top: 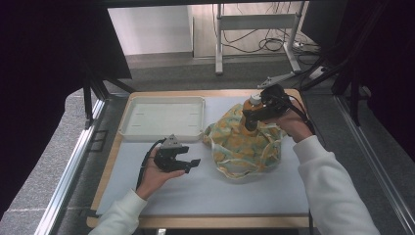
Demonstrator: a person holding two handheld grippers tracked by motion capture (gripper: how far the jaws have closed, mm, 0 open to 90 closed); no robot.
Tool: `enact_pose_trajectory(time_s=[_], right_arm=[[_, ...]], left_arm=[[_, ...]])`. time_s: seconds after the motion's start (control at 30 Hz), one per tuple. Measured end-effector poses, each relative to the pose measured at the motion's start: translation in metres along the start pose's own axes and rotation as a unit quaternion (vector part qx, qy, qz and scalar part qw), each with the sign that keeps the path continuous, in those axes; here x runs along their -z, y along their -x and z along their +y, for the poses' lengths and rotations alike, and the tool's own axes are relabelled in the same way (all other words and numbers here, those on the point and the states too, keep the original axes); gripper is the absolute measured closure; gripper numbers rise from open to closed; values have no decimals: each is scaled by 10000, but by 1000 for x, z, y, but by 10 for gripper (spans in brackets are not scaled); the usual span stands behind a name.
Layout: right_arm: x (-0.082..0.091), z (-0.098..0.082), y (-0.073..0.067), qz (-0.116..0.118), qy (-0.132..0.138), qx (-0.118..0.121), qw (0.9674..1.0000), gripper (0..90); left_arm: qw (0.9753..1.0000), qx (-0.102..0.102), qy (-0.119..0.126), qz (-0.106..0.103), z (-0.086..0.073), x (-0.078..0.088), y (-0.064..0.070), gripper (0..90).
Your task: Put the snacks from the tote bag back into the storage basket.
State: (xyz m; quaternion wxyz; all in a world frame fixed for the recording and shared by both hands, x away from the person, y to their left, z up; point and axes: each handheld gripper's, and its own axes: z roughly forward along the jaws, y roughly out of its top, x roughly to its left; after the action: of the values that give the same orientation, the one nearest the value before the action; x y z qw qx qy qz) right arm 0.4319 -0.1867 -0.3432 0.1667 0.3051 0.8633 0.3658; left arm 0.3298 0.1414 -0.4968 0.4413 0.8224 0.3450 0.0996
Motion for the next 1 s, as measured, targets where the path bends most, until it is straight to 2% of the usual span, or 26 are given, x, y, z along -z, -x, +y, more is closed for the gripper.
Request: enact_pose_trajectory(time_s=[0.53, 1.0], right_arm=[[3, 14, -7, 93, 185, 68, 9998, 303], [-5, 29, -19, 211, 247, 179, 9993, 303]], left_arm=[[10000, 27, -25, -12, -1, -1, 0, 294], [10000, -6, -77, -3, -2, -3, 0, 292]])
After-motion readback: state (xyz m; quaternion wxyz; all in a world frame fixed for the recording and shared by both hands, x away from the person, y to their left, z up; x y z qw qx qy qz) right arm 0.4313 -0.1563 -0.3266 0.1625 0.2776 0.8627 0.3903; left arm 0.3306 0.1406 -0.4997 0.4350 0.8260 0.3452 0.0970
